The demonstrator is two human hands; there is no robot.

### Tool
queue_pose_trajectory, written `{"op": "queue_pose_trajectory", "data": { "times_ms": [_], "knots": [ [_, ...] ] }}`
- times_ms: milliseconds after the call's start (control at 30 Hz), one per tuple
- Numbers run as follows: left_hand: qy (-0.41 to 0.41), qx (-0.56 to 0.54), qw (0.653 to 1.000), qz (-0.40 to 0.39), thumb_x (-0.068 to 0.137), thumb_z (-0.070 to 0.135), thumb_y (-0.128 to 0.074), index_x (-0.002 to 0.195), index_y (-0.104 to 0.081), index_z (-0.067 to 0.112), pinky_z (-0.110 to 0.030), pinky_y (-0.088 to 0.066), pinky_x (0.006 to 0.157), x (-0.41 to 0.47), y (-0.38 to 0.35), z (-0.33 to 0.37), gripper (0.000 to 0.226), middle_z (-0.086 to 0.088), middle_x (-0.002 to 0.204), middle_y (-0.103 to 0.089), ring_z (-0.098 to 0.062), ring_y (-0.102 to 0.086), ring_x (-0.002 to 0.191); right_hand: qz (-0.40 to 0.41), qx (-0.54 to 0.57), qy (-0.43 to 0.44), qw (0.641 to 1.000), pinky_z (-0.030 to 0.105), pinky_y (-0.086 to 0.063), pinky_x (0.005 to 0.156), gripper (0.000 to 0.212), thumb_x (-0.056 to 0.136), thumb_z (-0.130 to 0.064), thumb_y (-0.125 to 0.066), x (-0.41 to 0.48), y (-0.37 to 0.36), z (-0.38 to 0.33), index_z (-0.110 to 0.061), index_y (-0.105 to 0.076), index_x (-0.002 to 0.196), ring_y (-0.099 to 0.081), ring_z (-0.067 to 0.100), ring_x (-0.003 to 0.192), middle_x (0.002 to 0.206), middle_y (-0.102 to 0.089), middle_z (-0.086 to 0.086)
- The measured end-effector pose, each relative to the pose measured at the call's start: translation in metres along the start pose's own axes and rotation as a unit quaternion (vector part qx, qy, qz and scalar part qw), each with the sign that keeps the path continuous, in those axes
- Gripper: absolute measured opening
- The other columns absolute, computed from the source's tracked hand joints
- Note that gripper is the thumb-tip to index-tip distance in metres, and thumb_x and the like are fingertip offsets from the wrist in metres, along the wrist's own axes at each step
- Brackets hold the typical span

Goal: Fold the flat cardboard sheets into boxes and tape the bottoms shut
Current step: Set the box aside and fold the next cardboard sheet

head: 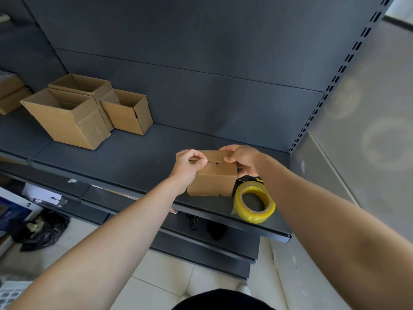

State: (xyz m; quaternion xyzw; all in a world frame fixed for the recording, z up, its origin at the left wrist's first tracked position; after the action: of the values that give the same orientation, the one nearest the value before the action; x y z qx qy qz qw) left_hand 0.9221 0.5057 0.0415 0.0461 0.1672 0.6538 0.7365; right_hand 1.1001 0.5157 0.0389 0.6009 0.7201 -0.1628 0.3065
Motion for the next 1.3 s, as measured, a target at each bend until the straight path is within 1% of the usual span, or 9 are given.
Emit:
{"op": "queue_pose_trajectory", "data": {
  "times_ms": [267,433,633,700,933,1033,1167,1233,1300],
  "knots": [
    [0.023,0.029,0.999,-0.003,0.087,0.029,-0.067,0.08,-0.063,0.026,-0.028,-0.035,0.09,0.003,-0.001,0.001,0.008,0.005,0.129,-0.038,-0.015,-0.045,0.113,0.051,-0.054,0.025,0.997,0.055,-0.047,0.095,0.034,0.096,-0.009,-0.053,-0.006,0.001,-0.004,-0.029,-0.059,0.123,-0.051,0.03,0.118,0.128,-0.054,0.008],
    [0.046,0.028,0.998,-0.019,0.092,0.027,-0.059,0.103,-0.054,0.039,-0.032,-0.041,0.088,0.001,-0.003,0.002,0.017,0.007,0.125,-0.03,-0.018,-0.047,0.107,0.049,-0.096,0.027,0.994,0.052,-0.05,0.093,0.036,0.097,-0.009,-0.051,-0.011,-0.002,-0.01,-0.027,-0.056,0.128,-0.051,0.03,0.118,0.127,-0.053,0.007],
    [0.092,-0.021,0.995,0.021,0.085,0.017,-0.066,0.105,-0.054,0.034,-0.028,-0.045,0.064,0.003,-0.002,0.006,0.029,0.002,0.118,-0.035,-0.016,-0.052,0.088,0.089,-0.121,0.018,0.988,0.036,-0.052,0.065,0.037,0.097,-0.005,-0.05,-0.013,-0.008,-0.017,-0.023,-0.056,0.129,-0.053,0.025,0.1,0.121,-0.054,0.009],
    [0.104,-0.025,0.994,0.034,0.083,0.015,-0.068,0.105,-0.054,0.03,-0.032,-0.046,0.068,0.005,0.0,0.008,0.031,0.001,0.118,-0.037,-0.017,-0.052,0.088,0.095,-0.124,0.019,0.988,0.035,-0.051,0.063,0.038,0.097,-0.006,-0.049,-0.013,-0.008,-0.017,-0.024,-0.056,0.13,-0.052,0.025,0.099,0.121,-0.054,0.009],
    [0.109,0.004,0.993,0.042,0.08,0.015,-0.071,0.102,-0.054,0.025,-0.039,-0.052,0.08,0.009,0.002,0.009,0.03,0.001,0.118,-0.042,-0.02,-0.055,0.093,0.056,-0.119,0.021,0.991,0.047,-0.054,0.086,0.04,0.093,-0.01,-0.058,-0.014,-0.006,-0.013,-0.026,-0.055,0.129,-0.056,0.026,0.106,0.117,-0.057,0.005],
    [0.131,0.015,0.99,0.057,0.077,0.012,-0.07,0.095,-0.054,0.027,-0.048,-0.049,0.09,0.009,0.001,0.011,0.028,0.001,0.12,-0.044,-0.029,-0.053,0.106,0.077,-0.124,0.038,0.989,0.042,-0.055,0.082,0.044,0.092,-0.01,-0.06,-0.015,-0.009,-0.012,-0.028,-0.052,0.132,-0.056,0.026,0.103,0.118,-0.055,0.005],
    [0.138,0.012,0.988,0.063,0.079,0.012,-0.071,0.089,-0.052,0.029,-0.047,-0.048,0.092,0.013,0.002,0.01,0.027,0.002,0.12,-0.043,-0.029,-0.051,0.109,0.087,-0.007,0.06,0.994,0.035,-0.054,0.081,0.048,0.091,-0.018,-0.064,-0.02,0.013,0.002,-0.017,-0.045,0.135,-0.061,0.019,0.097,0.121,-0.057,0.005],
    [0.135,0.019,0.989,0.065,0.081,0.013,-0.07,0.093,-0.053,0.027,-0.045,-0.048,0.093,0.017,0.002,0.007,0.025,0.002,0.12,-0.042,-0.027,-0.051,0.108,0.116,-0.086,0.035,0.989,0.034,-0.054,0.085,0.038,0.09,-0.016,-0.063,-0.027,0.034,0.016,-0.008,-0.053,0.126,-0.063,0.02,0.098,0.115,-0.064,0.009],
    [0.131,0.018,0.989,0.068,0.082,0.011,-0.069,0.096,-0.053,0.024,-0.043,-0.048,0.092,0.018,0.001,0.006,0.025,0.001,0.121,-0.043,-0.025,-0.052,0.105,0.078,-0.286,-0.037,0.954,0.037,-0.051,0.094,0.035,0.088,-0.011,-0.063,-0.033,0.042,0.039,-0.005,-0.059,0.122,-0.061,0.023,0.107,0.118,-0.064,0.012]
  ]
}}
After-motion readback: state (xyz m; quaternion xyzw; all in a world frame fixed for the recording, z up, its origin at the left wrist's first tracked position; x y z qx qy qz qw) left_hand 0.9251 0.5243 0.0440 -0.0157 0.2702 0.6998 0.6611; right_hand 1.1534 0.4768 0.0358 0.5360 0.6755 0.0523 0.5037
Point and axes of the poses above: each hand's wrist, its own x-axis towards the middle knuckle, its own y-axis out of the back of the hand, z = x × y, the point moved 6 cm from there along x, towards the middle knuckle
